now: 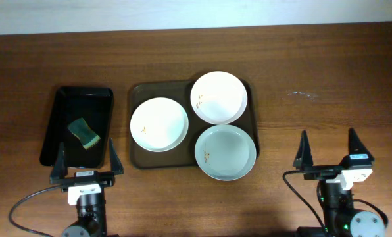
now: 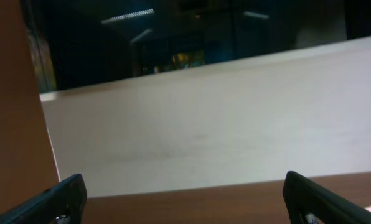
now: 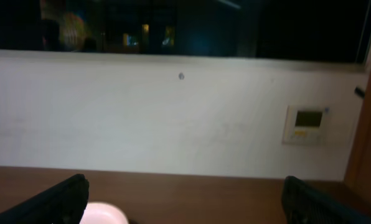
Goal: Clean dirty plates on tray and stack at the side
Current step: 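Raise both arms from rest toward the sponge and the plates, then move the right gripper to the rim of the top white plate and grasp it, then lower the left gripper into the black tray and grasp the green sponge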
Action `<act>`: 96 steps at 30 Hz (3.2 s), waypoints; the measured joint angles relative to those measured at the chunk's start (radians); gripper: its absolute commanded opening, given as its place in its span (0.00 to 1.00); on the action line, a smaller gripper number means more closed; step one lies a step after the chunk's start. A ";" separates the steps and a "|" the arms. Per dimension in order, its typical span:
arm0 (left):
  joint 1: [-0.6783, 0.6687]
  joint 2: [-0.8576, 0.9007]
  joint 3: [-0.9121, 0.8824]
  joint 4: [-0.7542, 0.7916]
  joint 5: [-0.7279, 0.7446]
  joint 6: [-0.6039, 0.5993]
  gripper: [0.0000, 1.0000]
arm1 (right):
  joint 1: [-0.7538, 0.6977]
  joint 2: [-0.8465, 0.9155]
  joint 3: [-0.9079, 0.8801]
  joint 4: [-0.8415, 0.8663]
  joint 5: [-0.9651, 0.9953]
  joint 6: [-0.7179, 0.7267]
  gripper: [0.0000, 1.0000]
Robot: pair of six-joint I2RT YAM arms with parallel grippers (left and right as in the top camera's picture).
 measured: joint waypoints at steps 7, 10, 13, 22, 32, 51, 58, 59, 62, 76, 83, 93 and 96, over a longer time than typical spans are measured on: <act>0.000 0.200 0.222 -0.065 -0.016 0.038 0.99 | 0.000 0.275 0.276 -0.047 -0.005 -0.078 0.98; 0.000 0.379 0.390 -0.179 -0.010 0.045 0.99 | 0.000 0.425 0.457 -0.201 -0.024 -0.082 0.98; 0.000 0.573 0.587 -0.315 0.026 0.045 0.99 | 0.000 0.559 0.626 -0.339 -0.050 -0.084 0.98; 0.000 1.161 1.232 -0.790 0.318 0.051 0.99 | 0.000 0.856 0.858 -0.467 -0.179 -0.039 0.98; 0.024 1.537 1.611 -1.155 0.637 0.052 0.99 | 0.148 1.159 0.897 -0.474 -0.442 0.135 0.98; 0.023 1.542 1.612 -1.207 0.628 0.052 0.99 | 0.472 2.000 1.472 -0.886 -0.468 0.190 0.82; 0.026 1.566 1.618 -1.411 0.114 -0.229 0.83 | 0.576 2.000 1.473 -0.861 -0.215 0.316 0.66; 0.027 1.583 1.618 -1.424 0.045 -0.286 0.83 | 0.598 2.000 1.473 -0.853 -0.179 0.337 0.64; 0.028 1.637 1.619 -1.441 -0.034 -0.353 0.83 | 0.645 2.013 1.473 -0.854 -0.135 0.383 0.55; 0.097 1.730 1.619 -1.451 -0.086 -0.391 0.76 | 0.660 2.181 1.464 -0.854 -0.103 0.454 0.30; 0.097 1.823 1.619 -1.454 -0.086 -0.391 0.77 | 0.663 2.197 1.455 -0.789 -0.101 0.489 0.04; 0.114 1.954 1.583 -1.458 -0.111 -0.475 0.70 | 0.662 2.200 1.455 -0.786 -0.104 0.529 0.04; 0.152 2.004 1.538 -1.432 -0.123 -0.524 0.61 | 0.662 2.200 1.455 -0.786 -0.104 0.530 0.04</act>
